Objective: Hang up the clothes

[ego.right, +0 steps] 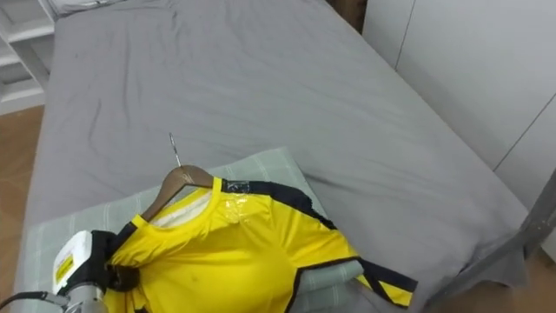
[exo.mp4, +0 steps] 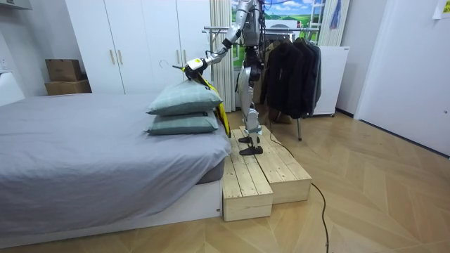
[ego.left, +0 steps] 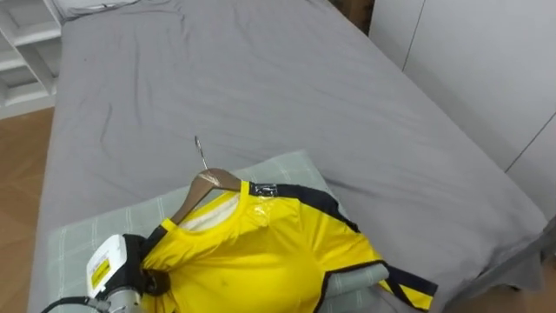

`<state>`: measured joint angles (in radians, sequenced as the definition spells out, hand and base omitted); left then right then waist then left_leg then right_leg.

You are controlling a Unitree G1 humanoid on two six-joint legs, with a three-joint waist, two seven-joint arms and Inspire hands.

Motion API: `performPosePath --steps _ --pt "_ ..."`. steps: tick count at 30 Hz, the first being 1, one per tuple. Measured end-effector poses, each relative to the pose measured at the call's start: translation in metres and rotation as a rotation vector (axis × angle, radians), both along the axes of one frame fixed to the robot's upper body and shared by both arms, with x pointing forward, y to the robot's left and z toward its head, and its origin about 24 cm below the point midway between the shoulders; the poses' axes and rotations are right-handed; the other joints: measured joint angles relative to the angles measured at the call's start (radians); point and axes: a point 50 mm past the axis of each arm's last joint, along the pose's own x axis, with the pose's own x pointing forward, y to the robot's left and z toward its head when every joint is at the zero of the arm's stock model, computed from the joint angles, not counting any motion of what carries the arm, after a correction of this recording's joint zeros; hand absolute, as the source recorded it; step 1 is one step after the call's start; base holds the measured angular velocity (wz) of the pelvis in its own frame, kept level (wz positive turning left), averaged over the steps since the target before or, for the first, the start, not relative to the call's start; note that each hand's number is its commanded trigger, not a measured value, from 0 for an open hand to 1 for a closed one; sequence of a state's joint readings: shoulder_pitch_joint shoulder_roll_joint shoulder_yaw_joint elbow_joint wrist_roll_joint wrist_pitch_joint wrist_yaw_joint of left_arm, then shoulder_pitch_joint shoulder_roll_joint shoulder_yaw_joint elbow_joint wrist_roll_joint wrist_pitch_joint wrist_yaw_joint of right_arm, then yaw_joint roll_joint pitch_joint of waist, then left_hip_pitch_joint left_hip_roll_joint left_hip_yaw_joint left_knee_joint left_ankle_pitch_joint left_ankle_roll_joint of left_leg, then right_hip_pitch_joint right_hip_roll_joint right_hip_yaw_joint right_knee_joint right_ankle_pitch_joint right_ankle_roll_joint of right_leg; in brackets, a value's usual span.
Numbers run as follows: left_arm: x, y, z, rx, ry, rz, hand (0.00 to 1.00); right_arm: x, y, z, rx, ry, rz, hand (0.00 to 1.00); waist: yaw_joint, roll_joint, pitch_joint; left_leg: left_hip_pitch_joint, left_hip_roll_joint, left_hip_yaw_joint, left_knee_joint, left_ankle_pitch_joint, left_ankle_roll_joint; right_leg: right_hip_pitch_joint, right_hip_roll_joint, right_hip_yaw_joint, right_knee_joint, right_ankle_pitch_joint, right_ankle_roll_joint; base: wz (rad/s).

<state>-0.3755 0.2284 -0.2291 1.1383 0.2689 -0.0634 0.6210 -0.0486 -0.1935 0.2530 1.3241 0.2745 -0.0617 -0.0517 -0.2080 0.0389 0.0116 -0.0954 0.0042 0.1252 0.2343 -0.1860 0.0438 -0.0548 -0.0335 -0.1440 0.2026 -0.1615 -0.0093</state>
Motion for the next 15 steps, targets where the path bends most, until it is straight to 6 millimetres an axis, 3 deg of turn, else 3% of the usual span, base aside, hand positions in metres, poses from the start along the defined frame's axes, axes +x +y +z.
performPosePath --steps 15 --pt "0.015 -0.018 0.031 -0.04 -0.253 -0.064 1.0 -0.014 -0.001 -0.002 0.015 0.001 -0.079 0.0 0.022 -0.001 -0.0053 0.061 -0.003 -0.01 -0.008 0.001 0.0 0.073 0.002 0.001 -0.022 0.0 0.004 0.01"
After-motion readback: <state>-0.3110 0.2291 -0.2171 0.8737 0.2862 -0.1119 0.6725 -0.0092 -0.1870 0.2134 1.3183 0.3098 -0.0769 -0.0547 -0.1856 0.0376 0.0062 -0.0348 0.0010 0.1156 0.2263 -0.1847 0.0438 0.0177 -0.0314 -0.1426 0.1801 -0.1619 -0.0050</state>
